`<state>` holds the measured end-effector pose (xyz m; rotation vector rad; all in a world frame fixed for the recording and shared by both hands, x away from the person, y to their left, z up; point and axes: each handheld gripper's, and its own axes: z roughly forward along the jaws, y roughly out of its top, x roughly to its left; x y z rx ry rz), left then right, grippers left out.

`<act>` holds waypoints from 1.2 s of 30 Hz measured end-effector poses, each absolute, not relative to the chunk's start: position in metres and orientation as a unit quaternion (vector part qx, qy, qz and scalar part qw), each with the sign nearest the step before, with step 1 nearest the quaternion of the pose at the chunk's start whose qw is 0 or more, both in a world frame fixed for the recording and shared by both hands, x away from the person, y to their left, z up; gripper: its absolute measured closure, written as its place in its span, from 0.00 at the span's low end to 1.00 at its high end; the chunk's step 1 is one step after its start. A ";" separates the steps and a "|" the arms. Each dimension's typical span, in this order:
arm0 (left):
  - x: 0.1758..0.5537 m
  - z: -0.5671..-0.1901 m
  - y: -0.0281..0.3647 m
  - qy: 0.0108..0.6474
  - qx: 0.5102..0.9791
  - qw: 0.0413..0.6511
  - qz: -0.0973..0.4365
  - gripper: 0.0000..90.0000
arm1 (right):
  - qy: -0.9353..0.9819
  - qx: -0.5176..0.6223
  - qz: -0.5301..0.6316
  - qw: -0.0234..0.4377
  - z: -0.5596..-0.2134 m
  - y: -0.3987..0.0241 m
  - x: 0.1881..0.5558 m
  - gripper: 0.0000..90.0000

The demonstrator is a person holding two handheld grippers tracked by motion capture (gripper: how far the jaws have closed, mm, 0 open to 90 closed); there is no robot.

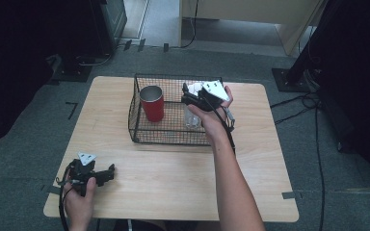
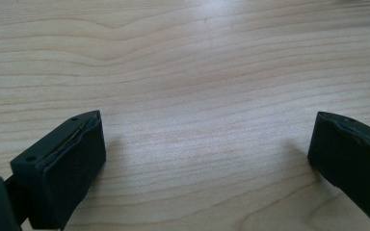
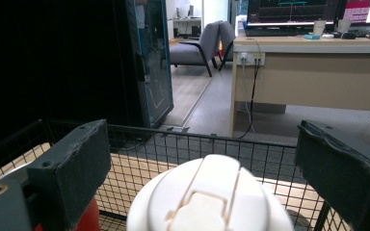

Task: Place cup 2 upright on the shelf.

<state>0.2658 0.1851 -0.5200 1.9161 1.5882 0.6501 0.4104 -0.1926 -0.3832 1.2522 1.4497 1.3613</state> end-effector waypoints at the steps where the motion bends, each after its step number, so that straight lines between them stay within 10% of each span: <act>1: 0.266 -0.520 0.185 0.593 0.715 0.281 0.243 0.00 | 0.568 0.492 0.536 0.385 -0.381 -0.194 0.408 0.06; 36: 0.266 -0.520 0.185 0.593 0.714 0.282 0.243 0.00 | 0.581 0.463 0.541 0.395 -0.375 -0.244 0.330 0.06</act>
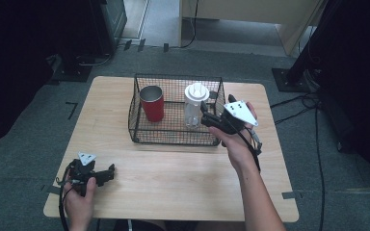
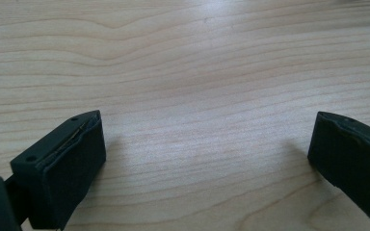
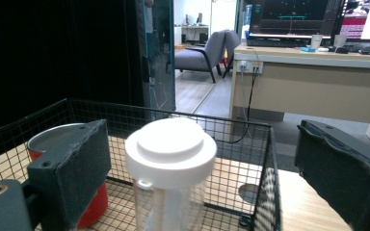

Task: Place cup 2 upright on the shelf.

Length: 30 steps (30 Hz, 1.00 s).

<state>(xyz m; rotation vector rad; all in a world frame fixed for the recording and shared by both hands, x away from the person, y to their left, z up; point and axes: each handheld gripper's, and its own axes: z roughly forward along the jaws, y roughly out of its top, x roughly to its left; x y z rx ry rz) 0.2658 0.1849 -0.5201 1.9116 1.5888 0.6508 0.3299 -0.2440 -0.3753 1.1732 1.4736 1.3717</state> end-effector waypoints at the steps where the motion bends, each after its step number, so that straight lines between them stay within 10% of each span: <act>1: 0.266 -0.520 0.185 0.593 0.714 0.282 0.243 0.00 | 0.580 0.463 0.541 0.395 -0.376 -0.246 0.328 0.06; 30: 0.266 -0.520 0.185 0.593 0.714 0.282 0.243 0.00 | 0.574 0.500 0.511 0.399 -0.423 -0.310 0.275 0.06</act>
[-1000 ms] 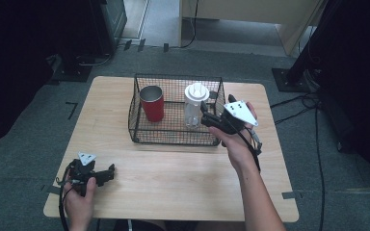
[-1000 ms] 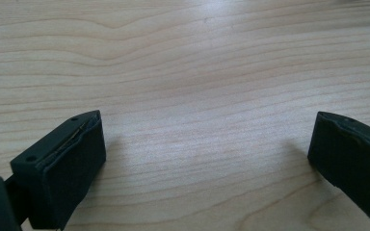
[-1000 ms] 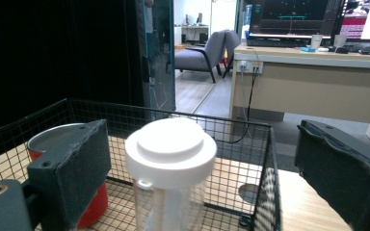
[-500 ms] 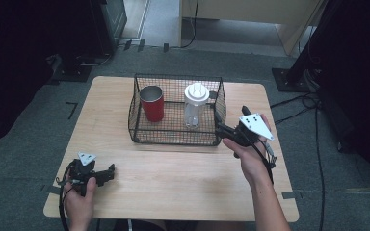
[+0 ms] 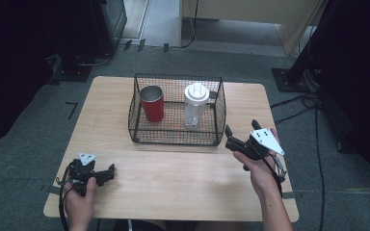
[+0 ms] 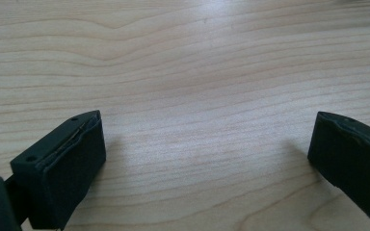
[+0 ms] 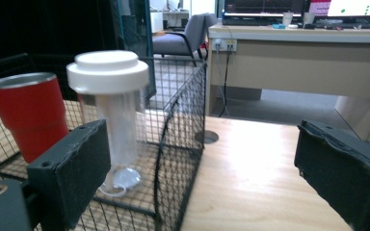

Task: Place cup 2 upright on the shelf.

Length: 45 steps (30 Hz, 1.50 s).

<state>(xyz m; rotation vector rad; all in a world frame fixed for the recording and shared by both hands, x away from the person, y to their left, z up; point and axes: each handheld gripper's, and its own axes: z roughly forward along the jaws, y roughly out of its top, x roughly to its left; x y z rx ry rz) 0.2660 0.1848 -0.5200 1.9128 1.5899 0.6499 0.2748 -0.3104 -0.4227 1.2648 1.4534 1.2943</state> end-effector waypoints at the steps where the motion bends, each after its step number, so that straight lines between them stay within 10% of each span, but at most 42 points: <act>1: 0.266 -0.520 0.185 0.593 0.714 0.282 0.243 0.00 | 0.574 0.502 0.511 0.398 -0.424 -0.312 0.274 0.06; 45: 0.266 -0.520 0.185 0.593 0.714 0.281 0.243 0.00 | 0.565 0.603 0.408 0.388 -0.520 -0.412 0.214 0.04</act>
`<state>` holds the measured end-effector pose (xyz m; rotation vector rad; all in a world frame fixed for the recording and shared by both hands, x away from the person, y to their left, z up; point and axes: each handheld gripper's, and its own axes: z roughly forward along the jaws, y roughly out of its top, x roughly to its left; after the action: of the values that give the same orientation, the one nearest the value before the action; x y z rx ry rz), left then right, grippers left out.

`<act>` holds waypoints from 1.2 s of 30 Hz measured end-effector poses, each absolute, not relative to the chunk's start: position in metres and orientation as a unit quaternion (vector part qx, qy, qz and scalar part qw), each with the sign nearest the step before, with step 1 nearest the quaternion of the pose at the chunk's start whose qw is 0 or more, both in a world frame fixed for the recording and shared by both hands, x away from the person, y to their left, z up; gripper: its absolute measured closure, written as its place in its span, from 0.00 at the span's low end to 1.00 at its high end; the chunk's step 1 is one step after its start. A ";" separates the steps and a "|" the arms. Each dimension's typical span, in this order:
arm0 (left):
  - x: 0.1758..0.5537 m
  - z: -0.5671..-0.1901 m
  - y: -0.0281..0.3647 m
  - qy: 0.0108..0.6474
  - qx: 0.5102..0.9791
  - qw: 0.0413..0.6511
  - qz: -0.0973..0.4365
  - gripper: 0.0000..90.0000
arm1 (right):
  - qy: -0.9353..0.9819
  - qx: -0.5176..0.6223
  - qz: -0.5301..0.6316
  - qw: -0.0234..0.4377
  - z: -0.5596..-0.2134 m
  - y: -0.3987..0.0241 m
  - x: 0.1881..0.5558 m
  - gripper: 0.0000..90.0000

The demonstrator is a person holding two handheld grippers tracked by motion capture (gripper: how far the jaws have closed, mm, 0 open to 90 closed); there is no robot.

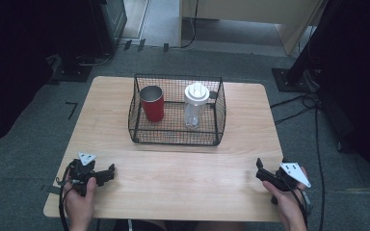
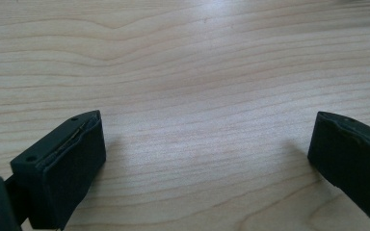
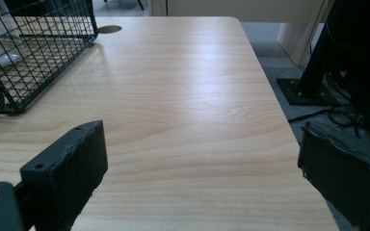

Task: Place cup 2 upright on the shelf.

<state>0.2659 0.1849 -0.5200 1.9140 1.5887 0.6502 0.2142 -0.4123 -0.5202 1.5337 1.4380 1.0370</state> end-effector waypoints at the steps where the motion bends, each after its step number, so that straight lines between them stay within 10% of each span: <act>1: 0.266 -0.520 0.185 0.593 0.714 0.281 0.243 0.00 | 0.565 0.606 0.406 0.386 -0.520 -0.415 0.213 0.04; 21: 0.266 -0.520 0.185 0.593 0.714 0.281 0.243 0.00 | 0.654 0.646 0.292 0.263 -0.528 -0.438 0.207 0.00; 36: 0.266 -0.520 0.185 0.593 0.714 0.282 0.243 0.00 | 0.639 0.665 0.279 0.269 -0.528 -0.442 0.202 0.00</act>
<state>0.2658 0.1849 -0.5202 1.9134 1.5881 0.6506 0.2018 -0.4419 -0.5285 1.7926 1.7225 0.7524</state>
